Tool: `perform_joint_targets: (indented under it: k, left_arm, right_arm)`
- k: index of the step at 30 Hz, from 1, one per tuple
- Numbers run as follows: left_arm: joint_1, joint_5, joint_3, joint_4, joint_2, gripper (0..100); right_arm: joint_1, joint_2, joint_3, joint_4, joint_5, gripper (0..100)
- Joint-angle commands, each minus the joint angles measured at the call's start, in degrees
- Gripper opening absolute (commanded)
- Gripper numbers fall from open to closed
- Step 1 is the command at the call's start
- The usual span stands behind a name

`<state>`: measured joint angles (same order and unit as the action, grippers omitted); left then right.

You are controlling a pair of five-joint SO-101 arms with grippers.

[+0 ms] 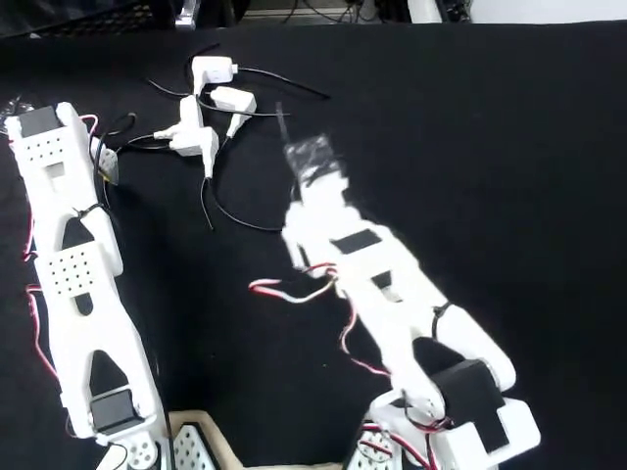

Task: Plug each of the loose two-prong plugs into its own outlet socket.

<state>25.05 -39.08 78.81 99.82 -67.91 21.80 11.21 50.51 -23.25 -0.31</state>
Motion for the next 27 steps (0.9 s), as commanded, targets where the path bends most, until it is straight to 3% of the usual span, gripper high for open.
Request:
perform_joint_targets:
  k: [1,10,13,22,27]
  left_arm:
    - [0.57,-0.44,2.68,0.44,0.97,16]
    - [0.57,-0.44,2.77,0.44,0.97,16]
    - [0.57,-0.44,2.77,0.44,0.97,16]
    - [0.4,-0.44,2.77,0.09,0.97,16]
    - [0.13,-0.62,2.77,0.0,0.97,16]
  right_arm:
    - [-2.81,0.75,-0.75,10.64,0.62,1.2]
    - [-3.25,0.13,-0.4,40.09,0.62,1.5]
    - [-2.9,-2.42,-3.65,44.92,0.62,1.5]
    - [-2.81,-27.3,-35.56,26.02,0.18,1.5]
    - [-2.81,-41.71,-49.89,25.49,0.18,1.5]
